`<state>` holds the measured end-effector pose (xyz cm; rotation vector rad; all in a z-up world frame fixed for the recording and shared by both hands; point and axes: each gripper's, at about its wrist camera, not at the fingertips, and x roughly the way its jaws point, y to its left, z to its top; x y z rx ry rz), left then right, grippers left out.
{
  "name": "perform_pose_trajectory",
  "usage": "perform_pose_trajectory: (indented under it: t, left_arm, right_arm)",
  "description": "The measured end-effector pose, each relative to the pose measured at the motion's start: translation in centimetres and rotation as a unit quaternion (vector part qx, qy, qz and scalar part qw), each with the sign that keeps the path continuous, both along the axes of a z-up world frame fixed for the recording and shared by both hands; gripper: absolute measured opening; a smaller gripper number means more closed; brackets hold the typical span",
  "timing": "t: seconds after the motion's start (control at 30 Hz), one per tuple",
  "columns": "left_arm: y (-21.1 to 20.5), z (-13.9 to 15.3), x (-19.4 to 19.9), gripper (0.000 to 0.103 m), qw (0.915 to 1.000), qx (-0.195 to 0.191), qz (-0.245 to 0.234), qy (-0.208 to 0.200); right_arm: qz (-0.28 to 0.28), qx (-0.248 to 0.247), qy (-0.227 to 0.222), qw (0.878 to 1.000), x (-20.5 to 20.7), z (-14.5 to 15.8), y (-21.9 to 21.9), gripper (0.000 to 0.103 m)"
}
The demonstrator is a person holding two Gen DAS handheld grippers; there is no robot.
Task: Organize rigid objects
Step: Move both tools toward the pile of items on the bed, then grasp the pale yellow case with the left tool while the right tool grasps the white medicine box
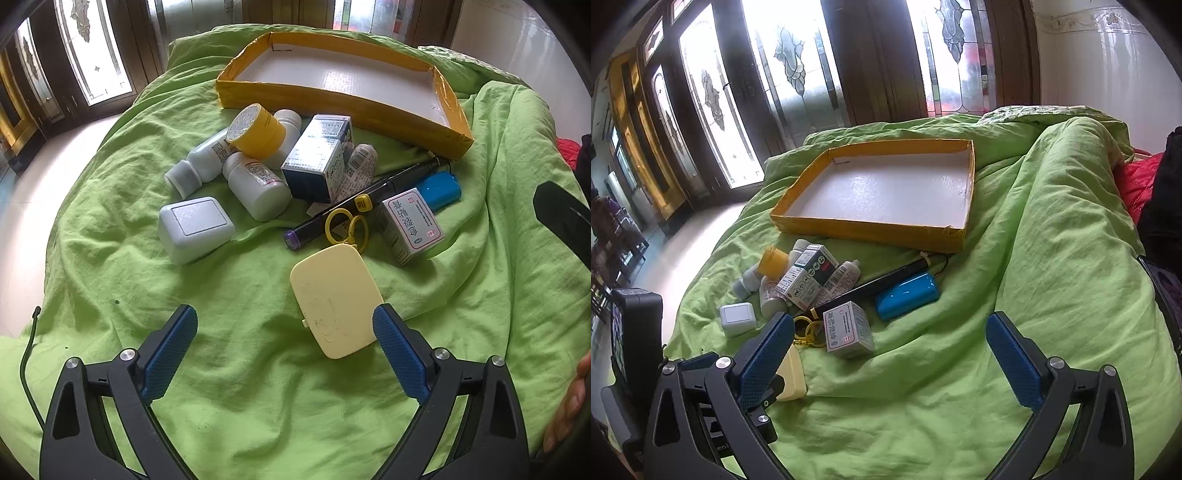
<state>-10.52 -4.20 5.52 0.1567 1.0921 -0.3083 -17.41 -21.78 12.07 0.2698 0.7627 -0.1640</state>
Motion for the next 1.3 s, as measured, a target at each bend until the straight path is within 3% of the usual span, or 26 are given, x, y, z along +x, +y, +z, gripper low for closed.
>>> perform_pose_trajectory:
  t: [0.4,0.7,1.3]
  left_arm:
    - [0.0,-0.4,0.1,0.097,0.9999,-0.003,0.009,0.012]
    - [-1.0,-0.5,0.3,0.096,0.9987,-0.031,0.023,0.034]
    - [-2.3,-1.9,1.4,0.075,0.9977,-0.03,0.036,0.05]
  right_arm:
    - [0.001,0.009,0.019,1.0,0.1,-0.4,-0.6,0.1]
    - [-0.007,0.014,0.021,1.0,0.1,-0.4,-1.1,0.099]
    - [-0.015,0.017,0.021,1.0,0.0,-0.6,-1.4,0.099]
